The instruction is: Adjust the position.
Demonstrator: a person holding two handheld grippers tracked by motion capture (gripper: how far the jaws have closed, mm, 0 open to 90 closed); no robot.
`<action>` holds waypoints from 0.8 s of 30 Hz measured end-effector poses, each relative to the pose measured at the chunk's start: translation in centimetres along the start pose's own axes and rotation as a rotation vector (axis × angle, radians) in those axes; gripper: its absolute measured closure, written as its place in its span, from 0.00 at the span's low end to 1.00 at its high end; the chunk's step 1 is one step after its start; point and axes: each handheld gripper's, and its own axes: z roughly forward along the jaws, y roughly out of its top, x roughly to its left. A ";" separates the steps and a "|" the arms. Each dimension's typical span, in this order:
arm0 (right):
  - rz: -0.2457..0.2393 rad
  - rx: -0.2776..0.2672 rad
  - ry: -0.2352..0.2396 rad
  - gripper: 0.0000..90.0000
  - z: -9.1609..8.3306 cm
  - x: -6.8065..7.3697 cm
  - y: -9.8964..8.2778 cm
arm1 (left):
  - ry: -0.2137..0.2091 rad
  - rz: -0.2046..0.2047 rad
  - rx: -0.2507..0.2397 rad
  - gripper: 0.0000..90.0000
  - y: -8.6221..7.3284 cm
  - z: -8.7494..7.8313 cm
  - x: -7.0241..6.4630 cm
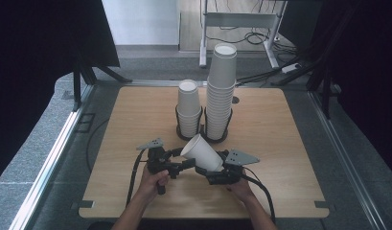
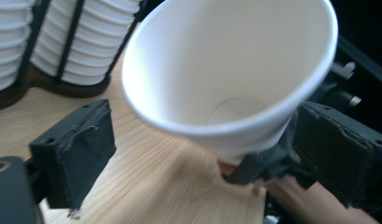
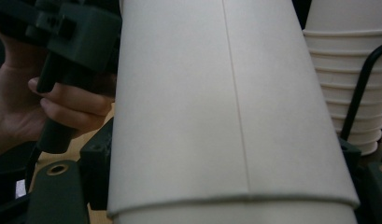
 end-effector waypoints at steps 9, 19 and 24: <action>-0.018 0.019 0.004 0.26 0.8 0.7 -0.3 | -0.022 -0.005 -0.015 0.01 0.6 1.7 0.1; -0.023 0.051 0.007 0.26 1.3 0.9 -0.7 | -0.038 0.001 -0.042 0.08 0.4 2.2 0.1; -0.019 0.068 0.011 0.25 1.4 0.8 -0.8 | -0.033 0.026 -0.042 0.12 0.3 2.4 0.0</action>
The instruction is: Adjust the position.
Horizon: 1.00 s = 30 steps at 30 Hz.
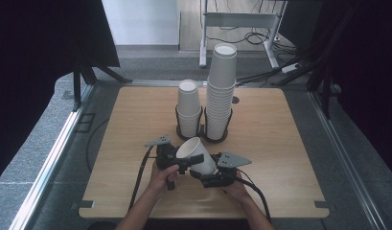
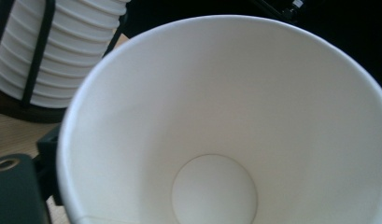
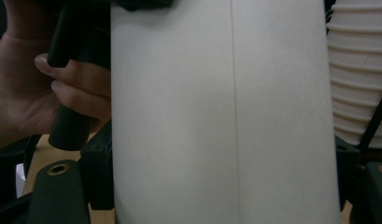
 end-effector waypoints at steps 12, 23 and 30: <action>0.013 0.034 0.003 0.24 0.2 -0.1 -0.1 | 0.031 0.042 -0.005 0.14 -0.1 0.1 -0.3; 0.010 0.110 -0.022 0.18 0.6 -0.3 -0.5 | 0.037 0.059 -0.060 0.14 0.6 -1.1 -0.5; -0.002 0.146 -0.035 0.17 0.7 -0.2 -0.7 | 0.064 0.073 -0.080 0.14 1.0 -2.0 -0.5</action>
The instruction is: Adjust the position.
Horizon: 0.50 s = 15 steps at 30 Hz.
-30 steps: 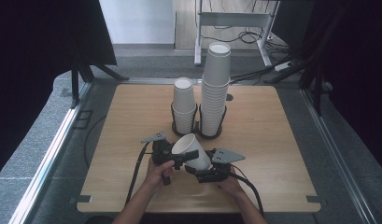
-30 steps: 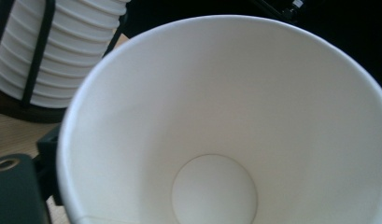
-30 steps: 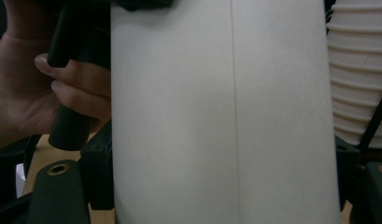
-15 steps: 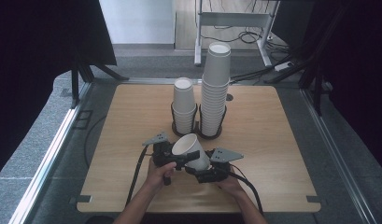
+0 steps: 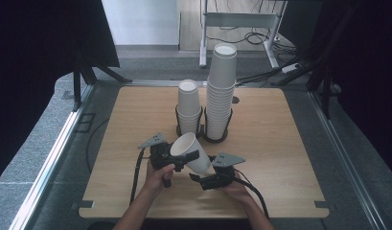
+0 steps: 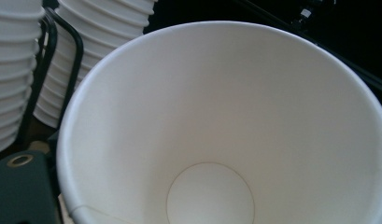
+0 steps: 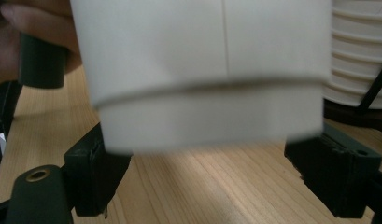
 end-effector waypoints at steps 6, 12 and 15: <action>-0.010 0.021 -0.002 0.17 0.1 0.0 -0.1 | 0.024 0.034 -0.022 0.14 0.8 -1.1 -0.2; -0.016 0.033 -0.012 0.17 0.1 0.0 -0.2 | 0.040 0.038 -0.026 0.14 0.9 -1.6 0.0; -0.015 0.036 -0.017 0.17 0.0 -0.1 -0.2 | 0.053 0.041 -0.025 0.14 1.0 -1.8 0.1</action>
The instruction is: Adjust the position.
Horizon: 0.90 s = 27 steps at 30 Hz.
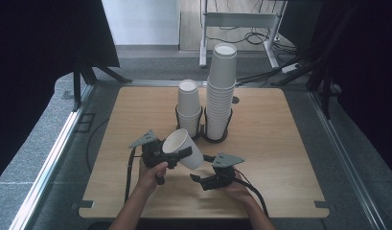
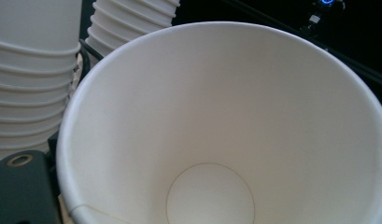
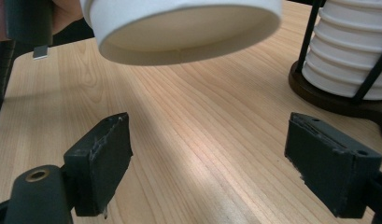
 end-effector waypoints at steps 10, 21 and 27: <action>-0.012 -0.007 -0.020 0.17 -0.2 -0.1 0.0 | 0.039 0.017 -0.002 0.14 0.3 -0.7 0.4; -0.028 -0.003 -0.034 0.17 -0.4 -0.1 0.0 | 0.111 0.047 -0.011 0.14 0.8 -1.8 0.7; -0.031 0.001 -0.041 0.18 -0.4 -0.1 0.0 | 0.202 0.072 -0.022 0.14 1.1 -2.5 0.9</action>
